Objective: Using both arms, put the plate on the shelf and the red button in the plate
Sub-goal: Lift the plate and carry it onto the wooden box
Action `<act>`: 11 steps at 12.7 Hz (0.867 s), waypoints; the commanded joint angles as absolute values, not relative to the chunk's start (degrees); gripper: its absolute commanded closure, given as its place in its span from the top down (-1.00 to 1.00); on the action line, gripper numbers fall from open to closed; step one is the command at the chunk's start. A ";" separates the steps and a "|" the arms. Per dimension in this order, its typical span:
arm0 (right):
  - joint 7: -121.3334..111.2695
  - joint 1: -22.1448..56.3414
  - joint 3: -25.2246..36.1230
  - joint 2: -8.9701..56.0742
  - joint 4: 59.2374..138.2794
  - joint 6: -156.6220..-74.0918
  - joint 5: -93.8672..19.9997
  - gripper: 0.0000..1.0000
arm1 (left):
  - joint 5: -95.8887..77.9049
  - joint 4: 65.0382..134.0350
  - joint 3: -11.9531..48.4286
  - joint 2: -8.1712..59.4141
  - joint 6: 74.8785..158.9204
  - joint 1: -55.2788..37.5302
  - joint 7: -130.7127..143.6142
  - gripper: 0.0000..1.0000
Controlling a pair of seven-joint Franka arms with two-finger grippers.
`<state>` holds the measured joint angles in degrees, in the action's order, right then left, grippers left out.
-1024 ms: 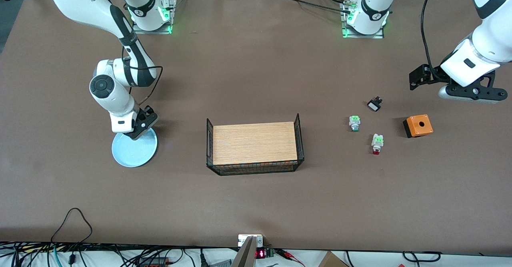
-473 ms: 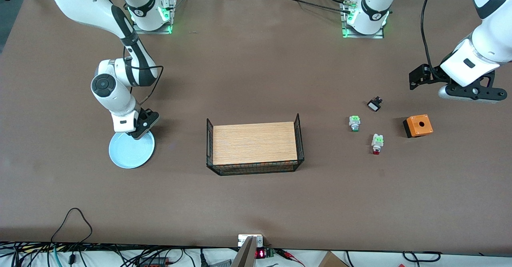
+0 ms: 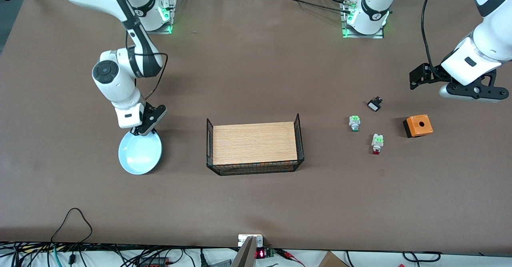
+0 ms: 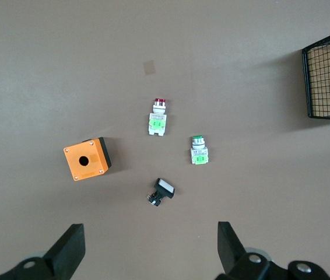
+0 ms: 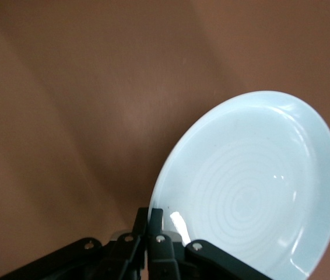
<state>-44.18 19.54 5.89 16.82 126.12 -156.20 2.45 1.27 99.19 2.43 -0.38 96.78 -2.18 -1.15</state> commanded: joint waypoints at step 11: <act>-45.18 25.99 -9.14 8.08 104.42 -129.03 2.55 -1.00 | 0.88 96.86 2.55 0.35 94.48 -2.46 -1.14 1.00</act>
